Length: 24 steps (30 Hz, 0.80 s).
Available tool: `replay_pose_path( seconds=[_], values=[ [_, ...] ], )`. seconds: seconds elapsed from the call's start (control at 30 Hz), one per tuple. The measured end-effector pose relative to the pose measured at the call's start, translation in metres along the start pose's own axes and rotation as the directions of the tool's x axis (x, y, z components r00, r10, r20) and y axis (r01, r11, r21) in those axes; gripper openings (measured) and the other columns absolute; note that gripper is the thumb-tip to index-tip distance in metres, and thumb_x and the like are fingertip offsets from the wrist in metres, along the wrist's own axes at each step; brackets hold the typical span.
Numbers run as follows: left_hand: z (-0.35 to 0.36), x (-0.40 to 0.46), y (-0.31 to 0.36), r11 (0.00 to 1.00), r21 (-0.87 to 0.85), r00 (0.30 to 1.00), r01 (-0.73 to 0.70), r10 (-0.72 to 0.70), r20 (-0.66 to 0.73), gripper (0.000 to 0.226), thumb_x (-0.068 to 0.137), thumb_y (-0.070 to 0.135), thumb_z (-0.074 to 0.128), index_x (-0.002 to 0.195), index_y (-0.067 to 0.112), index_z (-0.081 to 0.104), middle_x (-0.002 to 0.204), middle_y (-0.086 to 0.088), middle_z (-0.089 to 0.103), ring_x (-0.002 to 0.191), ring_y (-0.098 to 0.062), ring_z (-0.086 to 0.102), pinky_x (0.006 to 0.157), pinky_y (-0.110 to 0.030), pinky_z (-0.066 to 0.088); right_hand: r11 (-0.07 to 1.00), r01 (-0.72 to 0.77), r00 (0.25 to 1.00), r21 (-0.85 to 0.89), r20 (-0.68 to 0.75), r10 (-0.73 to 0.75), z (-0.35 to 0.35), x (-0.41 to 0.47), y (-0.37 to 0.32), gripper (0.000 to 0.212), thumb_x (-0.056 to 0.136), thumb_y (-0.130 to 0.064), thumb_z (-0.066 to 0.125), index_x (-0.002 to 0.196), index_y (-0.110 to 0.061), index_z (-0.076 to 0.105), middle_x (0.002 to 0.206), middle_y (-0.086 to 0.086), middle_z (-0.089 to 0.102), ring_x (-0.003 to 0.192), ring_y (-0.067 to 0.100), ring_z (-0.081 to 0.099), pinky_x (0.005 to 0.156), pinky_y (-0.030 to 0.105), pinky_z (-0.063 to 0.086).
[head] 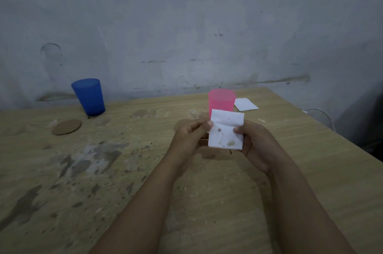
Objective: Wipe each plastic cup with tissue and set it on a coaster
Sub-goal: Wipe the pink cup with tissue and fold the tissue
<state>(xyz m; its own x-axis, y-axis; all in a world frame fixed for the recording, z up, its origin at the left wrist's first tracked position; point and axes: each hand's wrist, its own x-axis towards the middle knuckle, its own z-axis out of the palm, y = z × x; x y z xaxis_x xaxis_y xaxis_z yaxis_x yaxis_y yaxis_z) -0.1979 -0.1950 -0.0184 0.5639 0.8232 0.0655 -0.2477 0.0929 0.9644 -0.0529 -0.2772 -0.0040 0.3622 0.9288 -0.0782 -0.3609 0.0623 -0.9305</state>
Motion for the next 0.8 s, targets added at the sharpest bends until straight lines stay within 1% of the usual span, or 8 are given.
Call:
replay_pose_path(
  seconds=[0.13, 0.23, 0.3, 0.37, 0.47, 0.53, 0.7, 0.8],
  values=[
    [-0.001, 0.0, 0.0, 0.995, 0.073, 0.998, -0.065, 0.065, 0.001, 0.011, 0.087, 0.002, 0.062, 0.094, 0.005, 0.069, 0.078, 0.012, 0.074, 0.08, -0.015, 0.07, 0.08, -0.035, 0.058, 0.999, 0.024, 0.998, -0.044, 0.052, -0.021, 0.001, 0.001, 0.003, 0.032, 0.09, 0.006, 0.041, 0.117, 0.003, 0.058, 0.113, 0.019, 0.068, 0.1, 0.033, 0.066, 0.079, 0.039, 0.058],
    [-0.004, 0.002, -0.001, 0.992, 0.087, 0.995, -0.086, 0.09, -0.034, 0.01, 0.084, -0.001, 0.065, 0.088, 0.006, 0.071, 0.077, 0.008, 0.073, 0.082, -0.018, 0.07, 0.077, -0.032, 0.059, 0.995, 0.069, 0.997, -0.072, 0.05, -0.065, -0.002, 0.001, 0.003, 0.027, 0.089, 0.006, 0.047, 0.109, -0.002, 0.063, 0.102, 0.015, 0.072, 0.087, 0.026, 0.07, 0.071, 0.032, 0.06],
    [-0.004, 0.002, -0.003, 0.992, 0.081, 0.994, -0.101, 0.104, -0.03, 0.015, 0.083, -0.002, 0.066, 0.082, 0.012, 0.072, 0.077, 0.004, 0.073, 0.079, -0.017, 0.069, 0.073, -0.028, 0.058, 0.988, 0.103, 0.994, -0.112, 0.043, -0.099, -0.002, 0.0, 0.003, 0.021, 0.087, 0.007, 0.05, 0.094, -0.004, 0.067, 0.088, 0.012, 0.073, 0.075, 0.022, 0.07, 0.062, 0.028, 0.058],
    [-0.004, 0.002, -0.003, 0.991, 0.063, 0.993, -0.117, 0.118, -0.017, 0.02, 0.082, -0.004, 0.066, 0.077, 0.014, 0.072, 0.074, 0.002, 0.072, 0.075, -0.014, 0.068, 0.069, -0.025, 0.057, 0.985, 0.116, 0.993, -0.128, 0.032, -0.113, -0.004, 0.0, 0.003, 0.025, 0.085, 0.01, 0.05, 0.08, -0.007, 0.069, 0.08, 0.01, 0.073, 0.069, 0.02, 0.069, 0.057, 0.026, 0.057],
    [-0.004, 0.003, -0.004, 0.986, 0.083, 0.989, -0.145, 0.147, -0.02, 0.026, 0.082, -0.006, 0.065, 0.075, 0.017, 0.073, 0.077, -0.001, 0.072, 0.075, -0.012, 0.067, 0.067, -0.022, 0.055, 0.98, 0.134, 0.991, -0.147, 0.034, -0.13, -0.008, 0.0, 0.002, 0.034, 0.087, 0.012, 0.045, 0.073, -0.008, 0.069, 0.078, 0.005, 0.074, 0.072, 0.018, 0.07, 0.059, 0.026, 0.057],
    [-0.005, 0.004, -0.004, 0.979, 0.115, 0.985, -0.169, 0.173, -0.018, 0.027, 0.083, -0.007, 0.064, 0.075, 0.018, 0.073, 0.079, -0.003, 0.072, 0.075, -0.012, 0.068, 0.066, -0.021, 0.054, 0.975, 0.14, 0.99, -0.173, 0.039, -0.135, -0.011, 0.0, 0.0, 0.033, 0.087, 0.012, 0.044, 0.074, -0.006, 0.068, 0.079, 0.003, 0.074, 0.075, 0.017, 0.07, 0.063, 0.026, 0.058],
    [-0.003, 0.004, -0.004, 0.956, 0.204, 0.977, -0.209, 0.215, -0.005, 0.023, 0.083, -0.011, 0.061, 0.075, 0.009, 0.072, 0.085, 0.0, 0.069, 0.074, -0.006, 0.067, 0.064, -0.016, 0.052, 0.969, 0.125, 0.991, -0.215, -0.014, -0.131, -0.012, 0.0, 0.0, 0.038, 0.086, 0.013, 0.04, 0.072, -0.005, 0.071, 0.084, 0.011, 0.072, 0.081, 0.025, 0.067, 0.07, 0.032, 0.058],
    [-0.002, 0.004, -0.006, 0.946, 0.227, 0.972, -0.231, 0.237, 0.003, 0.03, 0.082, -0.015, 0.059, 0.073, 0.01, 0.072, 0.082, 0.003, 0.069, 0.073, -0.004, 0.067, 0.064, -0.015, 0.051, 0.973, 0.098, 0.991, -0.209, -0.072, -0.115, -0.01, -0.001, -0.003, 0.037, 0.084, 0.005, 0.038, 0.073, -0.004, 0.072, 0.085, 0.014, 0.068, 0.078, 0.028, 0.063, 0.072, 0.038, 0.055]
  ],
)
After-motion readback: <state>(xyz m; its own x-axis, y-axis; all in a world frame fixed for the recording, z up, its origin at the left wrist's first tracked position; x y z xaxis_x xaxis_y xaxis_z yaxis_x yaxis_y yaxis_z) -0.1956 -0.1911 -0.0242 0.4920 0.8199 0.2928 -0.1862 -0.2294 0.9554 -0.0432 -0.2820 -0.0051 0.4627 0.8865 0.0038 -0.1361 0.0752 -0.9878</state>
